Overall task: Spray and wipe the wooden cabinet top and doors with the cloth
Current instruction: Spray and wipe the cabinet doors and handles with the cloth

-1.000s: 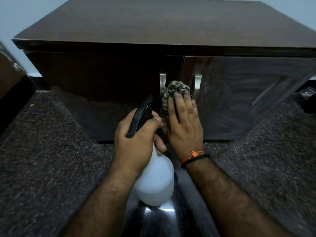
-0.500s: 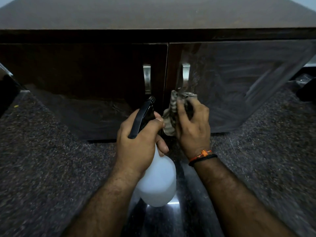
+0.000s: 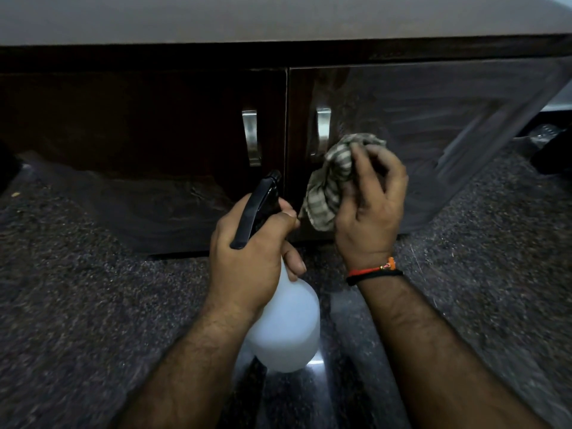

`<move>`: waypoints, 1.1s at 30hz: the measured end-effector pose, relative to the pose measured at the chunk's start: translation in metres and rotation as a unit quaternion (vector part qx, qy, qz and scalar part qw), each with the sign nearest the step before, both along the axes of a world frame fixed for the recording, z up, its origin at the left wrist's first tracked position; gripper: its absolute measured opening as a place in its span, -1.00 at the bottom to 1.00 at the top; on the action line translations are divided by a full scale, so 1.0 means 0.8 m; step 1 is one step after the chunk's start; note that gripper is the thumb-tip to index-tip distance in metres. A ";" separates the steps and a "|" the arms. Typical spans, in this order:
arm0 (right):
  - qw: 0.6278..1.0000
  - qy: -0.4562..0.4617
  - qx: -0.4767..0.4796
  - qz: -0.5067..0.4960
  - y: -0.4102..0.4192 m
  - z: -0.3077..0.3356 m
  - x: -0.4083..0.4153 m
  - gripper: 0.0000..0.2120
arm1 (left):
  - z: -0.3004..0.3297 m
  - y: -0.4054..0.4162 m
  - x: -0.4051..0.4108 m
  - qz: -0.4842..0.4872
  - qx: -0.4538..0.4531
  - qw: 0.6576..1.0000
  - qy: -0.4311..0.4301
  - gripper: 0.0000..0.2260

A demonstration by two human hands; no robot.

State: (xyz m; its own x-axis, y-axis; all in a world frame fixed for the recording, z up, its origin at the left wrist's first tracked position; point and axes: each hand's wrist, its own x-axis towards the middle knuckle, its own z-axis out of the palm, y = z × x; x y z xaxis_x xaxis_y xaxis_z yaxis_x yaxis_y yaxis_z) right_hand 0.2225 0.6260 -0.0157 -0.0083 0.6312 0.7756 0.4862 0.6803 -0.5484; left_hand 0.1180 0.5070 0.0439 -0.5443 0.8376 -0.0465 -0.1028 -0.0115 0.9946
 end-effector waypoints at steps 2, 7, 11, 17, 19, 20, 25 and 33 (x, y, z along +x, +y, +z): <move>1.000 0.024 0.017 0.007 0.004 0.020 -0.005 -0.56 | 0.002 -0.001 0.000 0.002 0.002 1.000 -0.005 -0.96; 0.994 0.026 0.098 0.032 0.014 0.082 -0.015 -0.64 | 0.007 -0.004 0.000 0.000 0.010 1.000 0.001 -0.95; 0.976 -0.103 0.171 0.091 0.018 0.098 -0.023 -0.60 | 0.013 -0.004 0.002 0.005 0.019 1.000 -0.001 -0.97; 0.974 -0.169 0.144 0.035 0.009 0.060 -0.025 -0.68 | 0.020 -0.005 0.004 0.006 0.025 1.000 -0.005 -0.96; 0.984 -0.147 0.097 0.032 0.002 0.042 -0.028 -0.73 | 0.022 -0.007 0.003 0.003 0.029 1.000 -0.004 -0.96; 0.987 -0.134 0.084 0.028 0.000 0.037 -0.031 -0.76 | 0.022 -0.008 0.001 0.003 0.031 1.000 -0.004 -0.96; 0.993 -0.084 0.082 0.024 0.002 0.021 -0.040 -0.80 | 0.017 -0.016 -0.004 0.005 0.026 1.000 0.001 -0.96; 0.987 -0.108 0.106 0.047 0.015 0.006 -0.023 -0.55 | 0.016 -0.015 0.002 0.003 0.021 1.000 0.002 -0.96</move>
